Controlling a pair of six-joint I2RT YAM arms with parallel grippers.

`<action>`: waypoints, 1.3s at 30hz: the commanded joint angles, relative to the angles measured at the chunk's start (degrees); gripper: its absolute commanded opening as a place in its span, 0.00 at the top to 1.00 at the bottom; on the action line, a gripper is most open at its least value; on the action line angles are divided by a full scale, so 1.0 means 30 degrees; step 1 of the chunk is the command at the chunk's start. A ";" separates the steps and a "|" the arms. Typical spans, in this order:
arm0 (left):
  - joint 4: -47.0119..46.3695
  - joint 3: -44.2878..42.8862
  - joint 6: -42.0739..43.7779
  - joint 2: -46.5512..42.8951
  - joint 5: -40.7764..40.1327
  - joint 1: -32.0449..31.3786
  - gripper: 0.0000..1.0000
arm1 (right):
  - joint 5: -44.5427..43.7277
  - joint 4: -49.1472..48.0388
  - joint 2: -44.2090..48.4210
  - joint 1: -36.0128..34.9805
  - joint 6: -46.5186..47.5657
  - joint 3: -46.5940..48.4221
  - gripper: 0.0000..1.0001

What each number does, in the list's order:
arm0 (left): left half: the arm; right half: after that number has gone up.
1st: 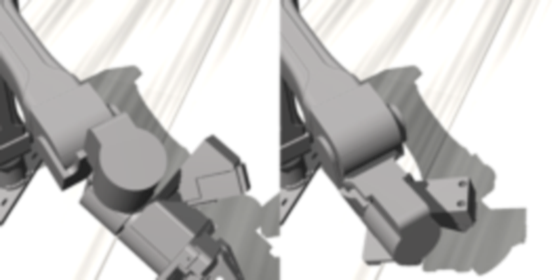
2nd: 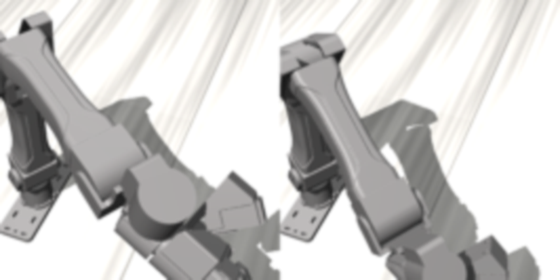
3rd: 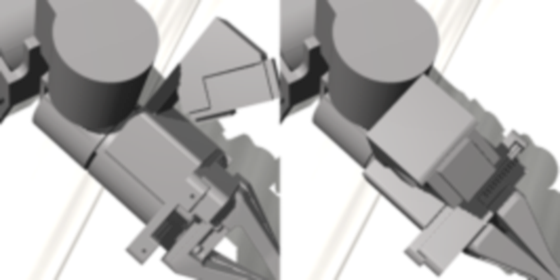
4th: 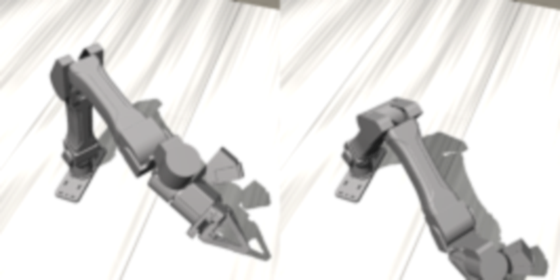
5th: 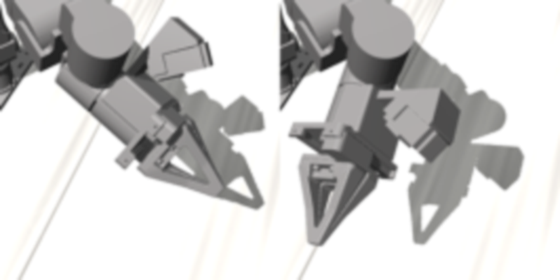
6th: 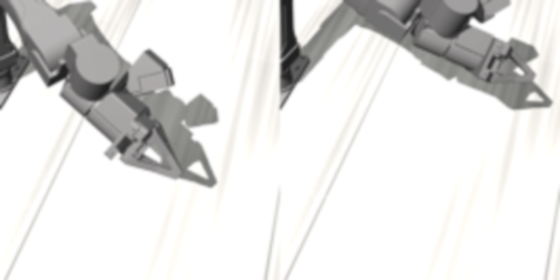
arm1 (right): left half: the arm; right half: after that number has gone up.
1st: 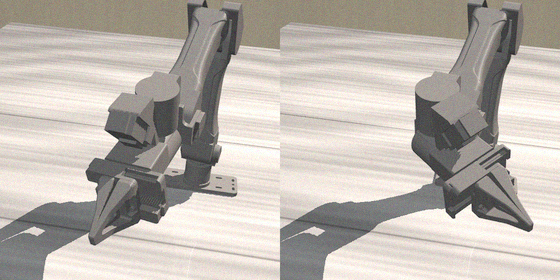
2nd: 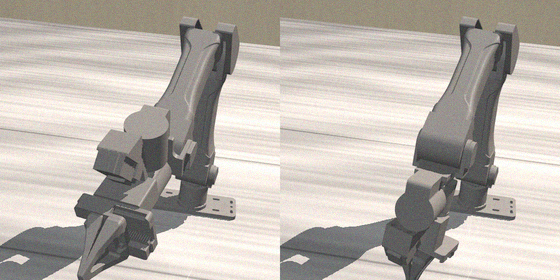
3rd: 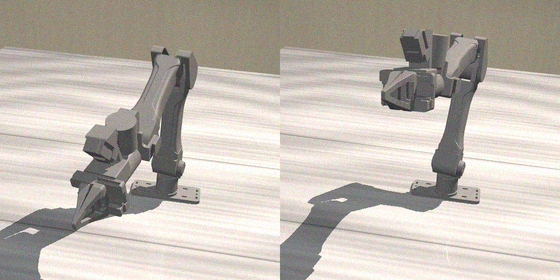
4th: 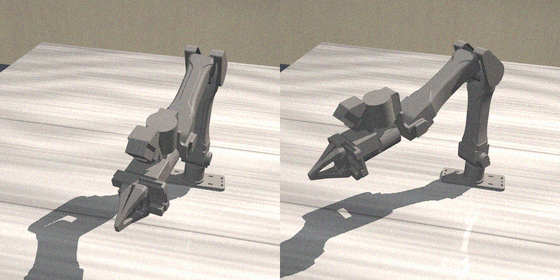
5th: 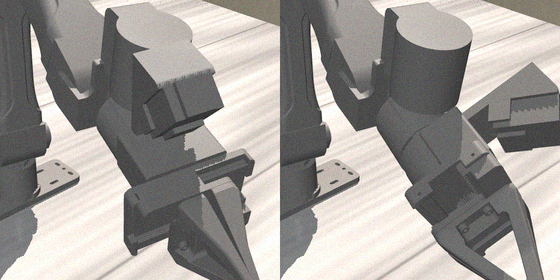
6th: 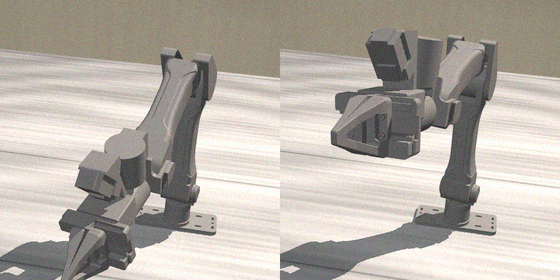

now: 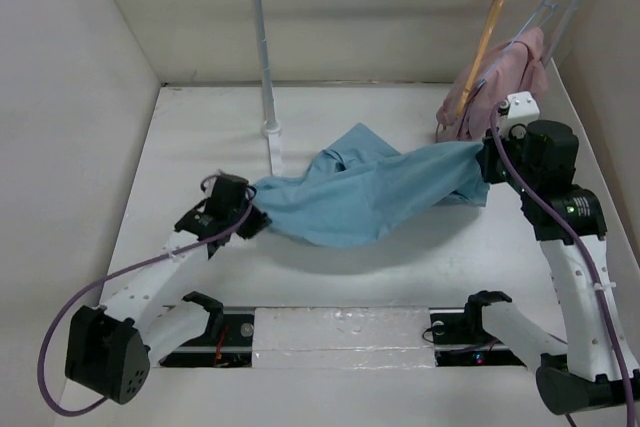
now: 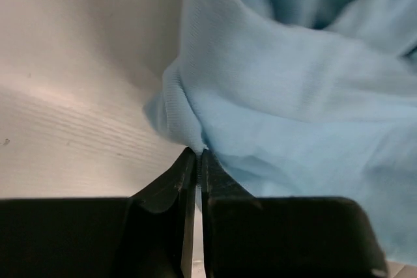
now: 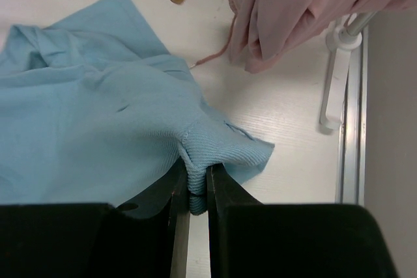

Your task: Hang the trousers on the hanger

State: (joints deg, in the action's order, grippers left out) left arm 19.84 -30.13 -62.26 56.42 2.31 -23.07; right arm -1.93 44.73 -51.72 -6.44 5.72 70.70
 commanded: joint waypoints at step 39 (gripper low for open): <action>0.5013 -2.7391 1.3163 1.6225 -0.7158 0.3973 0.60 | 0.1697 -0.7995 -0.5518 0.3198 -0.2610 -0.0597 0.93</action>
State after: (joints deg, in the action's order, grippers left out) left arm 28.14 -102.72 -23.92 103.33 -24.71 -9.56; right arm 8.29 34.20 -69.52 1.04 -3.46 66.89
